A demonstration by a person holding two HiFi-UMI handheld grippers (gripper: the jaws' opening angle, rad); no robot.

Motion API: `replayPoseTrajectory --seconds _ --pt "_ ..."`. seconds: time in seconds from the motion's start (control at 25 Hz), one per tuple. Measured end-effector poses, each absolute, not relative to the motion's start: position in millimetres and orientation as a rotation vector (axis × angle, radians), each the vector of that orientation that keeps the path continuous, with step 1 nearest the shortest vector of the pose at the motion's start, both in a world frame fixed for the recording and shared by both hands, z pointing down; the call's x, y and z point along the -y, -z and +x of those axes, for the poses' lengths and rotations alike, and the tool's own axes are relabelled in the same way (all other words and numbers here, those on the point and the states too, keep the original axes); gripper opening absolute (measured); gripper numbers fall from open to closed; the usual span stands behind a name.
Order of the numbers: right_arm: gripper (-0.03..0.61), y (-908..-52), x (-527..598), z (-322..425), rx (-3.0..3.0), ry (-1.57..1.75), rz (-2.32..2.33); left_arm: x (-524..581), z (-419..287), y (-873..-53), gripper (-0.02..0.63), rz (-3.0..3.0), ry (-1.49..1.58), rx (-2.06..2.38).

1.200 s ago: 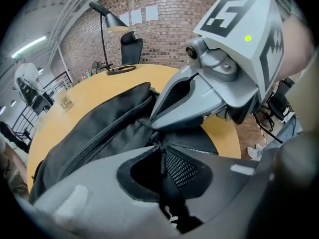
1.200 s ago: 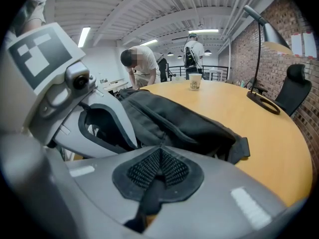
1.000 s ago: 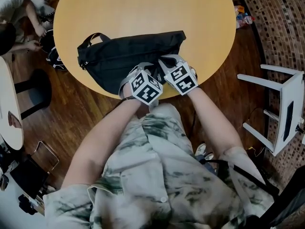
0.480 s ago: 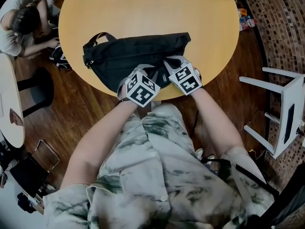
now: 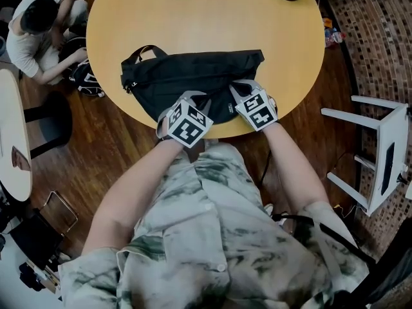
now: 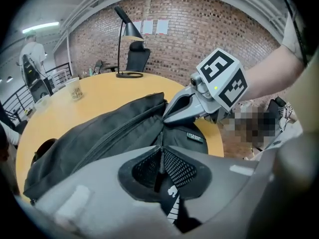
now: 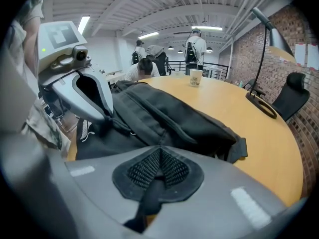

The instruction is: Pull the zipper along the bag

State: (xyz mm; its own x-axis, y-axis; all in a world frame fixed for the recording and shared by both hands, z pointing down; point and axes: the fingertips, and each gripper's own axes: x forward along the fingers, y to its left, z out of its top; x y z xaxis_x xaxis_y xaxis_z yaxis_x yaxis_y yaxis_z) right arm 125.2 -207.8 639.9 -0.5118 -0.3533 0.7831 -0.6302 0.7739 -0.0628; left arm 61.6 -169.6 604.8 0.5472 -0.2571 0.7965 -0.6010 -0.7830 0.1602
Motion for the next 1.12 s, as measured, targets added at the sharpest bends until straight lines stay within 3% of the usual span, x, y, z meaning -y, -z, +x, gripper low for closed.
replayPoseTrajectory --seconds 1.12 --pt "0.006 -643.4 212.8 135.5 2.067 -0.416 0.810 166.6 -37.1 -599.9 0.023 2.367 -0.970 0.680"
